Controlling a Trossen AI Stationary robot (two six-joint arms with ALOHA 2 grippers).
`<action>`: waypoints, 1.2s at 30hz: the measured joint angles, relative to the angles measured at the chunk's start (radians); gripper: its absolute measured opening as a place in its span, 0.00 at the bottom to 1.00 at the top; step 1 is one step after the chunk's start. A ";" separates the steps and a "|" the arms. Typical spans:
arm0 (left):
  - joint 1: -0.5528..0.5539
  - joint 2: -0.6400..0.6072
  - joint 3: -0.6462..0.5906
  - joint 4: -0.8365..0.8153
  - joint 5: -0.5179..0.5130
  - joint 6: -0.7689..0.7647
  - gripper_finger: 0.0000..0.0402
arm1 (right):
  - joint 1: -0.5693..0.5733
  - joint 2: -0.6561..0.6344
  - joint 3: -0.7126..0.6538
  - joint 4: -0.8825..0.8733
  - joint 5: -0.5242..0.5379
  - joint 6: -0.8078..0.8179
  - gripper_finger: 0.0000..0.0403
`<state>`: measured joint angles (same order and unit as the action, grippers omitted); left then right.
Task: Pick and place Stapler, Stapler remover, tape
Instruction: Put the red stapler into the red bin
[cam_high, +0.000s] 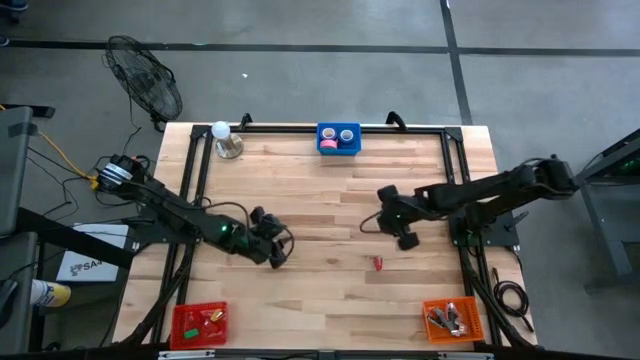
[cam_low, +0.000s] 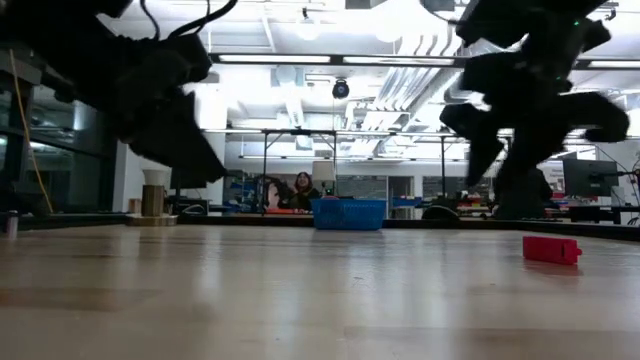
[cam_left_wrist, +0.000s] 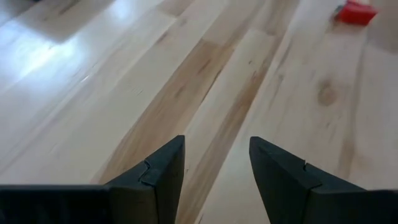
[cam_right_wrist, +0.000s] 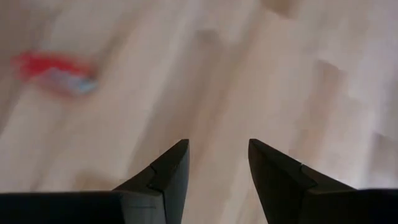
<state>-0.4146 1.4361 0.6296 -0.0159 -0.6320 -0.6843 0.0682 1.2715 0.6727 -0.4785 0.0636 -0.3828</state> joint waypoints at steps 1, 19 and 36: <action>0.004 0.000 0.000 0.018 0.006 0.013 0.44 | 0.007 -0.005 0.000 -0.029 -0.035 -0.047 0.39; 0.002 0.000 0.000 0.201 0.126 0.052 0.44 | 0.247 -0.001 -0.001 -0.032 -0.122 -0.671 0.39; 0.002 0.000 0.001 0.201 0.133 0.060 0.44 | 0.244 0.213 -0.001 0.130 -0.107 -0.962 0.39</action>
<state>-0.4126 1.4364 0.6302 0.1848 -0.4988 -0.6244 0.3122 1.4847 0.6720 -0.3482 -0.0430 -1.3449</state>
